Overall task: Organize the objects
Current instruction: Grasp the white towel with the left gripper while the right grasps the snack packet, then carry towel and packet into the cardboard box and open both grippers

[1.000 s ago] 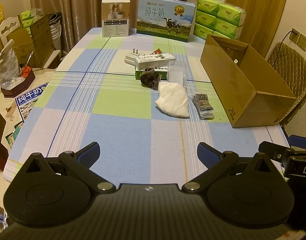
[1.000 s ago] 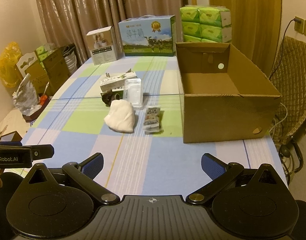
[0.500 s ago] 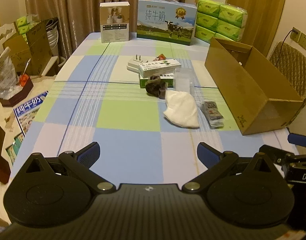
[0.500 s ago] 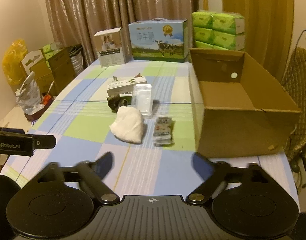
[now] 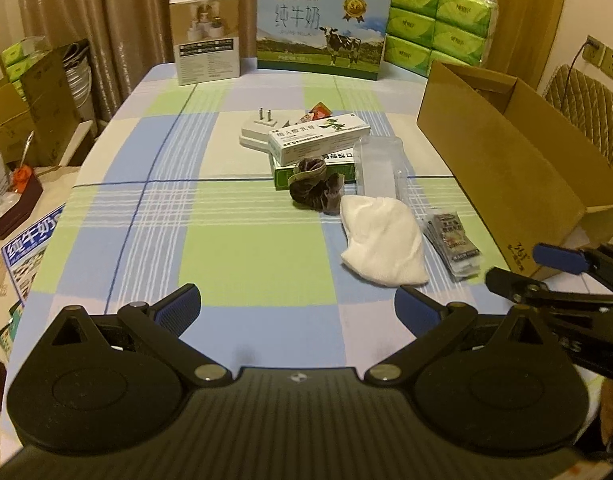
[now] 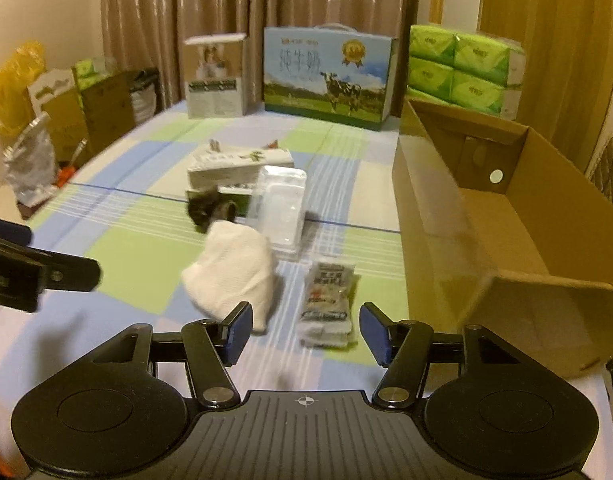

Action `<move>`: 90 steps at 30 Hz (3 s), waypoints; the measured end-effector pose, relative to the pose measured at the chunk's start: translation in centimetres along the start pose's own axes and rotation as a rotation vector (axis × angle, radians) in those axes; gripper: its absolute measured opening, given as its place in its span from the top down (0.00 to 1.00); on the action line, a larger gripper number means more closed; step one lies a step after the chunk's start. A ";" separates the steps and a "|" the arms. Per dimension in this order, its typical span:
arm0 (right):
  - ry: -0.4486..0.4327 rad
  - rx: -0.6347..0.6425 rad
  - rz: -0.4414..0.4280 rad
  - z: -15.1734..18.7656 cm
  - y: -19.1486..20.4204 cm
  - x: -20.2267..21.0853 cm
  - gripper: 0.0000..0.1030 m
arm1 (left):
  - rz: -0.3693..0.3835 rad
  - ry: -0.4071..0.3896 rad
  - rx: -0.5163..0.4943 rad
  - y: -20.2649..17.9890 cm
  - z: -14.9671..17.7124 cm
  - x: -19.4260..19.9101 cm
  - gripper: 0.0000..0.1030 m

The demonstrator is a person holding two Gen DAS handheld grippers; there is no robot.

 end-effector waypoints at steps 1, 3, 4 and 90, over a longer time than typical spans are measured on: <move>0.007 0.010 0.011 0.0 -0.2 -0.9 0.48 | 0.002 0.002 -0.005 0.0 -0.2 -0.6 0.02; 0.022 0.029 0.022 0.0 -0.2 -2.6 0.49 | 0.004 0.006 -0.007 0.1 -0.5 -1.6 0.02; 0.029 0.033 0.026 0.1 -0.2 -3.3 0.49 | 0.007 0.008 -0.009 0.2 -0.7 -2.2 0.02; -0.093 -0.290 0.132 -2.5 -25.0 9.0 0.67 | 0.346 -0.056 -0.372 -27.6 -10.5 -1.4 0.59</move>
Point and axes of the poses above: each gripper's, at about its wrist camera, not at the fingertips, and x roughly against the way its jaws point, y to its left, z to its underside, the point moved 6 cm from there along -x, roughly the way its jaws point, and after that the axes turned 5 degrees about x, right-handed, at the moved point
